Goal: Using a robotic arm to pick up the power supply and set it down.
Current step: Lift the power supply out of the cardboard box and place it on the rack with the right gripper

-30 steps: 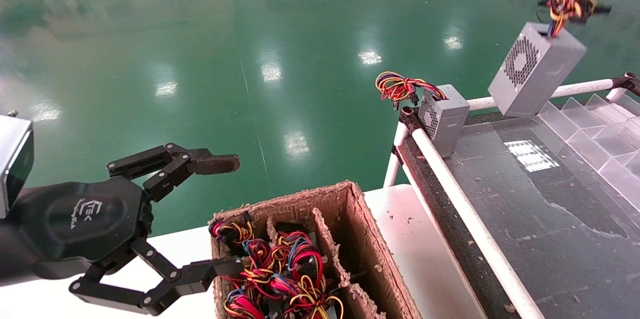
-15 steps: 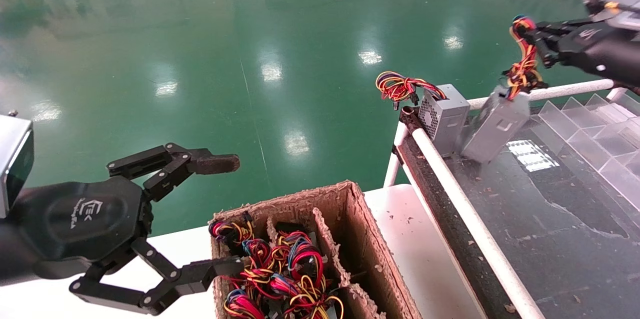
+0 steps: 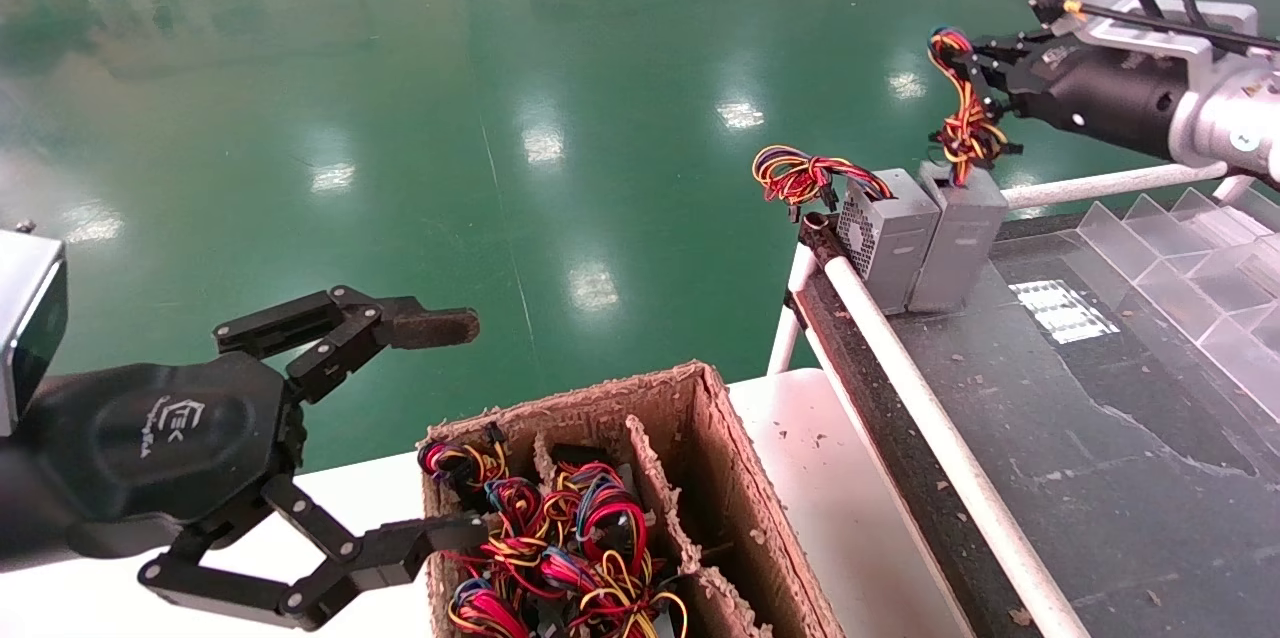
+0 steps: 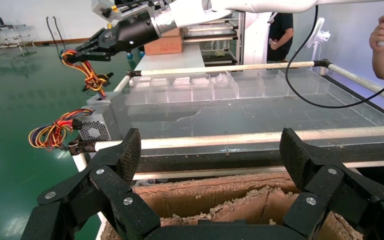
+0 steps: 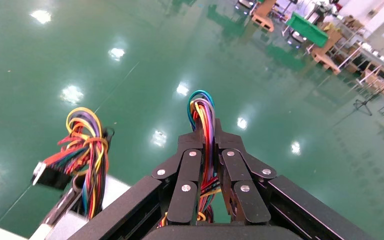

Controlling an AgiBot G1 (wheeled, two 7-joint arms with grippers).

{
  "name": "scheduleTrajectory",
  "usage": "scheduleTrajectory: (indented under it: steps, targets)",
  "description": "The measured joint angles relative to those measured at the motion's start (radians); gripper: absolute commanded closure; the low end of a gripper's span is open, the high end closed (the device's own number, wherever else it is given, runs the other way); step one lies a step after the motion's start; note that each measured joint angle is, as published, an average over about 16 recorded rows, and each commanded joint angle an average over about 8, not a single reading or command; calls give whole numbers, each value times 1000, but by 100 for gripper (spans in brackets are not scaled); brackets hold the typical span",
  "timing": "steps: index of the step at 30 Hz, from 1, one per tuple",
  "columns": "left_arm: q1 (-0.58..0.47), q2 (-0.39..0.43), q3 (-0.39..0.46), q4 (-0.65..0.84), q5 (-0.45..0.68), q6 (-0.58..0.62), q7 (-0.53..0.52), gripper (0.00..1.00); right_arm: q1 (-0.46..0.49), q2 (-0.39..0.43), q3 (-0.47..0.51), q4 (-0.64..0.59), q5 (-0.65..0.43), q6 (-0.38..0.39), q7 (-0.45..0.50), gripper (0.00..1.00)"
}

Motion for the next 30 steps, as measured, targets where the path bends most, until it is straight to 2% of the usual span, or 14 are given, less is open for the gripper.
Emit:
scheduleTrajectory:
  steps: [7, 8, 15, 16, 30]
  targets:
    - [0, 0, 0, 0, 0, 0, 0, 0, 17, -35, -2, -25, -3, 29, -25, 100]
    - [0, 0, 0, 0, 0, 0, 0, 0, 18, -39, -2, -28, -3, 33, -28, 96]
    - [0, 0, 0, 0, 0, 0, 0, 0, 18, -57, -3, -49, -5, 60, -37, 8]
    - [0, 0, 0, 0, 0, 0, 0, 0, 18, -58, -3, -52, -5, 64, -37, 0]
    - [0, 0, 0, 0, 0, 0, 0, 0, 21, -66, 2, -78, 1, 110, -8, 0]
